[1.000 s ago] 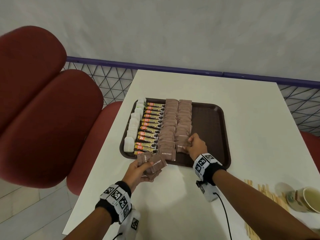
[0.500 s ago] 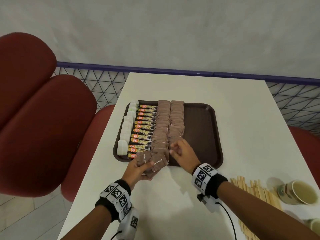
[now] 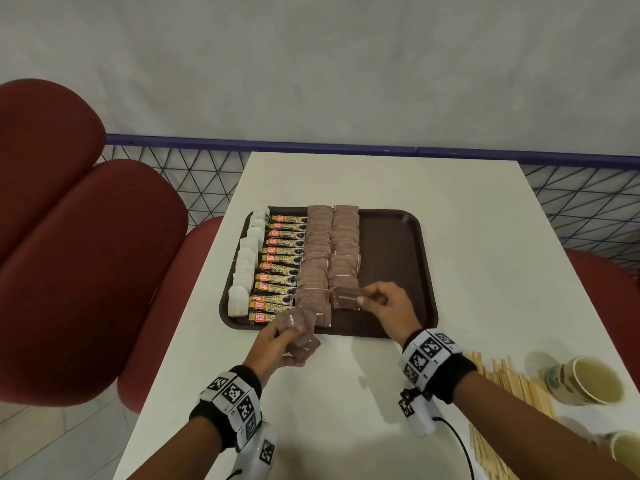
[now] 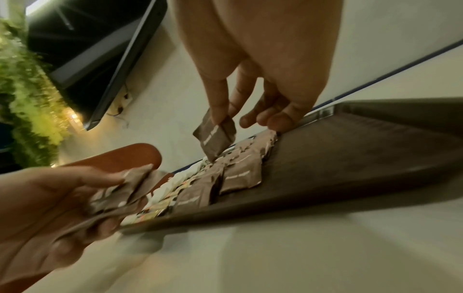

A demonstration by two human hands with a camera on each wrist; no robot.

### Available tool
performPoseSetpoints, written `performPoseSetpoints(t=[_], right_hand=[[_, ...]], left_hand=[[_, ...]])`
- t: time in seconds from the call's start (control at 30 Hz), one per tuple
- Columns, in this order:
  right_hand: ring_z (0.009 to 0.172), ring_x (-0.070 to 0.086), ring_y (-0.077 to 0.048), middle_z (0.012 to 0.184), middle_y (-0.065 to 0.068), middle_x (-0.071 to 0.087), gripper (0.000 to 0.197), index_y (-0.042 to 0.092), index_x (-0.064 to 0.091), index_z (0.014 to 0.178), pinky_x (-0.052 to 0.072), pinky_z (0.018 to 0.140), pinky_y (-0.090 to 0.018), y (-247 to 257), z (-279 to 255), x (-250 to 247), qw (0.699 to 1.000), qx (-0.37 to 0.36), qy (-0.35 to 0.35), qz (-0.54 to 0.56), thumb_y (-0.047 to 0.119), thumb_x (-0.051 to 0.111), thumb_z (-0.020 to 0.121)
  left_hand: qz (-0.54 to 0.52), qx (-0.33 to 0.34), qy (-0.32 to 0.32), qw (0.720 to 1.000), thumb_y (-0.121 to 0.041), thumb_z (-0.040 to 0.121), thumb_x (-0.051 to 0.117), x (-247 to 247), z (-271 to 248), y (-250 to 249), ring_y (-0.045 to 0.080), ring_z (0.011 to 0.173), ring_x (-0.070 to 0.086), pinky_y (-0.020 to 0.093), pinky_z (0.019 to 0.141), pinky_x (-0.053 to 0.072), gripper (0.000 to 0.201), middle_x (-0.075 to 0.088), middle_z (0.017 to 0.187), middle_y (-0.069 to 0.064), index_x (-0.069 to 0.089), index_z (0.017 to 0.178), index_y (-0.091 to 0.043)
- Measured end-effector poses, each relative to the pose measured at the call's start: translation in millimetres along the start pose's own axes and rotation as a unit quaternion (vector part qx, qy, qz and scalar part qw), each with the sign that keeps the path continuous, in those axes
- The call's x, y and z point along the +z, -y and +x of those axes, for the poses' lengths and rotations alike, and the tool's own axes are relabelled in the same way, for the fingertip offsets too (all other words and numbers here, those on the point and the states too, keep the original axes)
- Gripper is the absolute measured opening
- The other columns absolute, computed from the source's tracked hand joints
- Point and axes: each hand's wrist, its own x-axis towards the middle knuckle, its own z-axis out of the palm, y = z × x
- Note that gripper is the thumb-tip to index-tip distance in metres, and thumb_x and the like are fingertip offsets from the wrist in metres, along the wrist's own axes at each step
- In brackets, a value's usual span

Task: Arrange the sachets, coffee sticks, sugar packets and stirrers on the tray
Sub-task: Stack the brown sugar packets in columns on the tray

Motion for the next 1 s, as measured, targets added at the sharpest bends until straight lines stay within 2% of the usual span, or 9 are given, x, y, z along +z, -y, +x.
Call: performPoseSetpoints(t=[0.1, 0.17, 0.37, 0.5, 0.57, 0.63, 0.73, 0.9, 1.0], right_hand=[[0.076, 0.054, -0.018, 0.08, -0.005, 0.061, 0.009, 0.005, 0.065, 0.088, 0.042, 0.071, -0.021, -8.7, 7.1, -8.0, 0.999, 0.035, -0.021, 0.029, 0.009, 0.069, 0.081], [0.078, 0.055, -0.018, 0.08, -0.007, 0.061, 0.012, 0.003, 0.065, 0.091, 0.041, 0.068, -0.02, -13.5, 8.4, -7.3, 0.998, 0.063, -0.017, 0.018, 0.01, 0.068, 0.081], [0.079, 0.055, -0.017, 0.081, -0.005, 0.061, 0.01, 0.008, 0.064, 0.09, 0.039, 0.072, -0.022, -12.9, 13.1, 5.9, 0.991, 0.121, 0.034, -0.054, 0.013, 0.067, 0.083], [0.076, 0.056, -0.016, 0.067, 0.003, 0.057, 0.011, 0.006, 0.065, 0.091, 0.044, 0.072, -0.024, -9.5, 16.6, 17.2, 0.987, 0.132, 0.032, -0.084, 0.014, 0.067, 0.083], [0.078, 0.058, -0.017, 0.071, 0.001, 0.058, 0.006, 0.012, 0.062, 0.083, 0.048, 0.077, -0.029, -8.4, 17.5, 22.7, 0.982, 0.14, 0.038, -0.118, 0.016, 0.066, 0.083], [0.084, 0.061, -0.022, 0.077, 0.0, 0.06, 0.022, 0.023, 0.052, 0.067, 0.05, 0.083, -0.033, -8.8, 18.0, 26.6, 0.977, 0.147, 0.042, -0.149, 0.021, 0.067, 0.083], [0.093, 0.06, -0.026, 0.083, -0.002, 0.063, 0.034, 0.029, 0.041, 0.06, 0.048, 0.088, -0.036, -8.3, 19.4, 29.0, 0.971, 0.143, 0.04, -0.187, 0.026, 0.069, 0.08], [0.101, 0.053, -0.025, 0.097, -0.005, 0.065, 0.02, 0.022, 0.047, 0.074, 0.037, 0.09, -0.032, -3.0, 17.9, 26.8, 0.962, 0.118, 0.037, -0.245, 0.026, 0.063, 0.086], [0.103, 0.052, -0.026, 0.1, -0.006, 0.065, 0.017, 0.02, 0.047, 0.08, 0.036, 0.09, -0.032, -2.5, 16.9, 27.3, 0.959, 0.11, 0.033, -0.259, 0.027, 0.06, 0.088]], left_hand=[[-0.009, -0.009, -0.012, 1.0, -0.011, 0.092, 0.051, -3.7, 0.7, 1.2, 0.033, 0.087, 0.064, 0.035, 0.061, 0.052, 0.027, 0.065, 0.105, 0.021, 0.057, 0.118, -0.015], [-0.011, -0.01, -0.016, 1.0, -0.009, 0.092, 0.05, -4.7, 0.6, 1.3, 0.034, 0.088, 0.063, 0.035, 0.06, 0.052, 0.026, 0.064, 0.106, 0.023, 0.059, 0.116, -0.014], [-0.001, 0.003, -0.018, 1.0, -0.01, 0.092, 0.052, -2.7, -1.5, -1.5, 0.03, 0.078, 0.065, 0.033, 0.058, 0.051, 0.021, 0.068, 0.094, 0.017, 0.059, 0.111, -0.015], [0.0, 0.008, -0.022, 1.0, -0.01, 0.09, 0.056, -3.8, -3.5, -0.9, 0.031, 0.076, 0.064, 0.033, 0.059, 0.052, 0.02, 0.068, 0.091, 0.017, 0.06, 0.109, -0.017], [0.001, 0.006, -0.026, 1.0, -0.01, 0.09, 0.056, -4.9, -3.5, 0.2, 0.029, 0.076, 0.065, 0.032, 0.057, 0.053, 0.021, 0.068, 0.093, 0.015, 0.059, 0.11, -0.018], [0.0, 0.003, -0.031, 1.0, -0.01, 0.091, 0.055, -6.0, -2.7, 1.4, 0.028, 0.076, 0.066, 0.032, 0.056, 0.053, 0.022, 0.068, 0.095, 0.016, 0.059, 0.112, -0.017], [-0.003, -0.004, -0.035, 0.999, -0.009, 0.091, 0.054, -7.3, -1.3, 2.3, 0.028, 0.077, 0.066, 0.033, 0.057, 0.052, 0.023, 0.068, 0.094, 0.015, 0.06, 0.112, -0.017], [-0.002, -0.011, -0.026, 1.0, -0.007, 0.092, 0.051, -6.1, -1.2, 0.6, 0.026, 0.078, 0.065, 0.034, 0.059, 0.052, 0.022, 0.068, 0.092, 0.012, 0.062, 0.106, -0.019], [0.005, -0.007, -0.02, 1.0, -0.007, 0.092, 0.051, -5.6, -1.1, 0.1, 0.024, 0.075, 0.067, 0.033, 0.059, 0.053, 0.022, 0.068, 0.093, 0.013, 0.061, 0.109, -0.017]])
